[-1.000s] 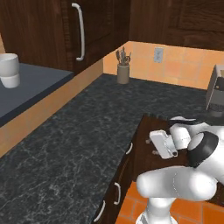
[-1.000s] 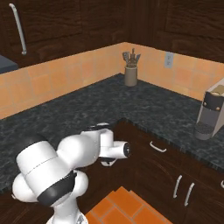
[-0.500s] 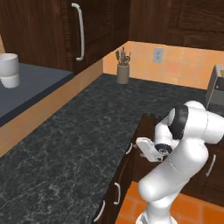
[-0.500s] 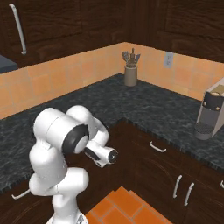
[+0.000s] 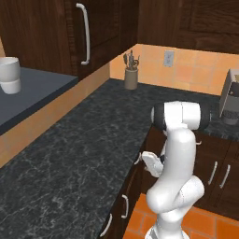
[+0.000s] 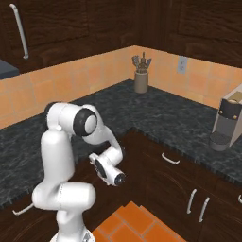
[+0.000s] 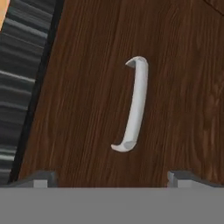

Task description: Take a straw from the drawer in front and place it inside the glass cup on the dining counter.

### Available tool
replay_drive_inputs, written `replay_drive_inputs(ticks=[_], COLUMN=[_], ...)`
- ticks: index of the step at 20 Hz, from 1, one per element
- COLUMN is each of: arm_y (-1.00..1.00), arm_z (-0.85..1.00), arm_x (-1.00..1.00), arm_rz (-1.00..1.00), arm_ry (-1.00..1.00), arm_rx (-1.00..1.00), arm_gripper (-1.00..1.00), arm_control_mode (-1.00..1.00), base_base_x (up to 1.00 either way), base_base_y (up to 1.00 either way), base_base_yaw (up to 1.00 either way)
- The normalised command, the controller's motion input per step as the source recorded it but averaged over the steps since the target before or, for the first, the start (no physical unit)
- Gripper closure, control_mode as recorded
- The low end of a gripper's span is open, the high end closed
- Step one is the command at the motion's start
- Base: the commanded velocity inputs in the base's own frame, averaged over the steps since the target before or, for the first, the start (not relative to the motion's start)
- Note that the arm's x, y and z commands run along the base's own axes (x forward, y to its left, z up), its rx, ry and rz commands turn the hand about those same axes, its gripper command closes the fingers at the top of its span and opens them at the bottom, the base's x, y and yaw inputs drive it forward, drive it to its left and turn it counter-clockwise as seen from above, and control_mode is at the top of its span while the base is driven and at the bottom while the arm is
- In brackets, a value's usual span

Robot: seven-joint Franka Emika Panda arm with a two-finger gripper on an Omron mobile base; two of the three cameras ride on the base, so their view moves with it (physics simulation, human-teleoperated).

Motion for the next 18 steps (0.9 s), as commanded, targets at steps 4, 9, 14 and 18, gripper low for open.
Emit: replay_drive_inputs(ticks=[4,9,14,18], arm_y=[-0.02,0.00,0.00,0.16], arm_z=[-0.25,-0.27,-0.32,-0.23], arm_x=[0.64,0.66,0.59,0.33], arm_rz=[-0.02,-0.02,-0.02,-0.02], arm_ry=[0.00,0.00,0.00,0.00], arm_rx=[0.14,0.09,0.02,0.00], arm_gripper=[-1.00,-1.00,-1.00,-1.00], arm_control_mode=[-1.00,-1.00,-1.00,-1.00], base_base_x=[0.00,0.00,0.00,0.00], base_base_y=[0.00,0.00,0.00,0.00], base_base_yaw=[0.00,0.00,0.00,0.00])
